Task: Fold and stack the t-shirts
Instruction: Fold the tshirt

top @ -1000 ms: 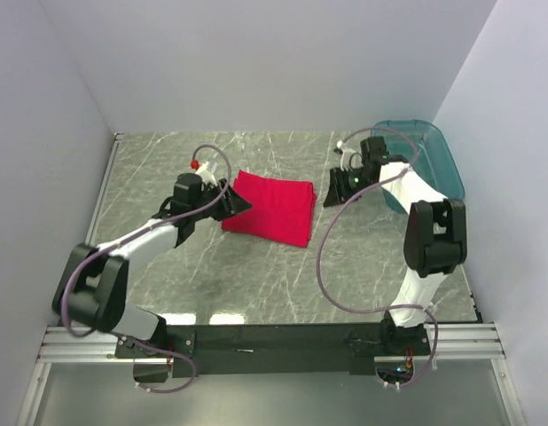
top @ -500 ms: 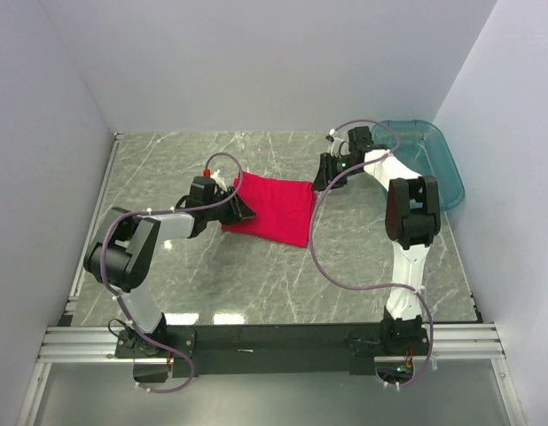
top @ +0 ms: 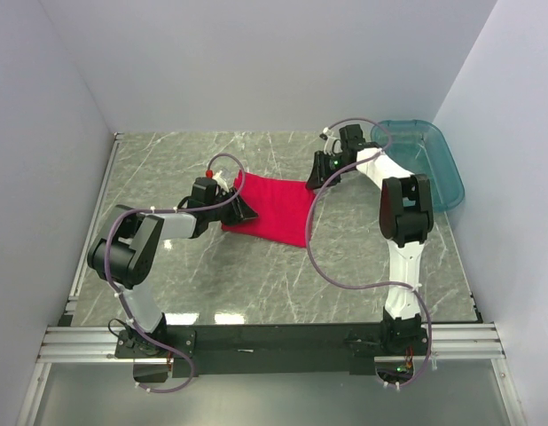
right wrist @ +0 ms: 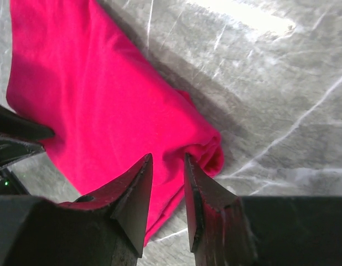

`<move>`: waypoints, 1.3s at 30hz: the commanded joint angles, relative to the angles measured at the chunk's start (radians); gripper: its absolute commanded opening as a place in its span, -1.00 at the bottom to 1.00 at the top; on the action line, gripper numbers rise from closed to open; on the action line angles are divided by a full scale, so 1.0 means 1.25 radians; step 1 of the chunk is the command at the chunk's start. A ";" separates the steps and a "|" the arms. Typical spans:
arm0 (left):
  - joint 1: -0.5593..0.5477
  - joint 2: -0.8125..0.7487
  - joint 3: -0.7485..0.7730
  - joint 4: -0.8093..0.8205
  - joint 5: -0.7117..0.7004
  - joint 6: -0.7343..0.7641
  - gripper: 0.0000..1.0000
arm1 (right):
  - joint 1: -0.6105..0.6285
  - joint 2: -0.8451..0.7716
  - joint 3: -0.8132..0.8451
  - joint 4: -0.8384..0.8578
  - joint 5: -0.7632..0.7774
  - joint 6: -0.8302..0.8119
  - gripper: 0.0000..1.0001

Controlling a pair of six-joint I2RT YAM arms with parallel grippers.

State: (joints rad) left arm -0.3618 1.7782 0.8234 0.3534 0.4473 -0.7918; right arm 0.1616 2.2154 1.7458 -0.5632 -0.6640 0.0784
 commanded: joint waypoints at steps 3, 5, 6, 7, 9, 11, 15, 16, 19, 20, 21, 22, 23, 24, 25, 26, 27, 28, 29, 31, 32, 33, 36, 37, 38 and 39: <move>-0.004 -0.005 0.017 0.028 0.010 -0.001 -0.29 | 0.000 -0.017 0.010 0.017 0.048 0.012 -0.29; -0.004 -0.006 0.019 0.024 0.010 -0.001 -0.29 | 0.000 -0.027 0.002 0.024 0.053 0.013 -0.29; -0.004 -0.006 0.019 0.024 0.010 0.000 -0.29 | 0.000 -0.028 -0.001 0.026 0.054 0.015 -0.30; -0.004 -0.005 0.020 0.020 0.010 0.000 -0.29 | 0.000 -0.029 0.000 0.025 0.055 0.012 -0.30; -0.004 -0.005 0.020 0.019 0.010 0.003 -0.29 | 0.000 -0.027 0.001 0.024 0.055 0.012 -0.32; -0.004 -0.008 0.020 0.017 0.009 0.003 -0.29 | 0.000 -0.035 -0.005 0.031 0.055 0.015 -0.34; -0.004 -0.006 0.020 0.014 0.010 0.006 -0.29 | -0.002 -0.042 -0.016 0.033 0.057 0.013 -0.36; -0.004 -0.005 0.022 0.015 0.010 0.008 -0.29 | -0.003 -0.043 -0.015 0.032 0.057 0.013 -0.37; -0.004 -0.005 0.025 0.013 0.013 0.005 -0.29 | -0.008 -0.044 -0.012 0.031 0.060 0.017 -0.38; -0.004 -0.006 0.025 0.013 0.012 0.005 -0.29 | -0.011 -0.047 -0.016 0.038 0.060 0.018 -0.38; -0.004 -0.008 0.025 0.012 0.010 0.006 -0.28 | -0.013 -0.051 -0.016 0.037 0.061 0.018 -0.38; -0.004 -0.008 0.026 0.011 0.012 0.009 -0.28 | -0.014 -0.052 -0.017 0.039 0.061 0.018 -0.38; -0.004 -0.008 0.026 0.011 0.010 0.009 -0.28 | -0.016 -0.052 -0.020 0.039 0.059 0.017 -0.38; -0.004 -0.006 0.026 0.008 0.012 0.010 -0.28 | -0.019 -0.052 -0.019 0.037 0.055 0.016 -0.38; -0.004 -0.005 0.027 0.009 0.013 0.009 -0.28 | -0.018 -0.051 -0.019 0.037 0.054 0.016 -0.39; -0.004 -0.004 0.027 0.009 0.014 0.009 -0.28 | -0.018 -0.049 -0.017 0.037 0.051 0.017 -0.39; -0.004 -0.004 0.026 0.011 0.013 0.009 -0.28 | -0.018 -0.046 -0.017 0.037 0.045 0.019 -0.39; -0.005 -0.004 0.026 0.011 0.013 0.009 -0.28 | -0.019 -0.042 -0.016 0.037 0.040 0.020 -0.39; -0.004 -0.005 0.025 0.011 0.013 0.006 -0.28 | -0.018 -0.040 -0.012 0.037 0.035 0.021 -0.40; -0.004 -0.005 0.025 0.009 0.013 0.008 -0.28 | -0.018 -0.031 -0.009 0.037 0.027 0.026 -0.41; -0.004 -0.006 0.026 0.008 0.013 0.010 -0.28 | -0.018 -0.029 -0.006 0.037 0.023 0.027 -0.41; -0.004 -0.005 0.027 0.008 0.014 0.010 -0.28 | -0.018 -0.026 -0.005 0.036 0.021 0.028 -0.42; -0.004 -0.004 0.030 0.008 0.013 0.010 -0.28 | -0.018 -0.025 -0.007 0.039 0.006 0.029 -0.43; -0.004 -0.004 0.029 0.009 0.013 0.009 -0.28 | -0.016 -0.025 -0.010 0.043 0.001 0.032 -0.44; -0.004 -0.004 0.030 0.011 0.013 0.009 -0.28 | -0.016 -0.026 -0.011 0.043 -0.001 0.033 -0.49; -0.004 -0.003 0.030 0.009 0.013 0.009 -0.28 | -0.015 -0.021 -0.011 0.043 -0.004 0.034 -0.50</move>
State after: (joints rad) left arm -0.3618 1.7782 0.8253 0.3508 0.4480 -0.7902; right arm 0.1440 2.2112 1.7271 -0.5362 -0.6357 0.1112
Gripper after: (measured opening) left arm 0.359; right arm 0.260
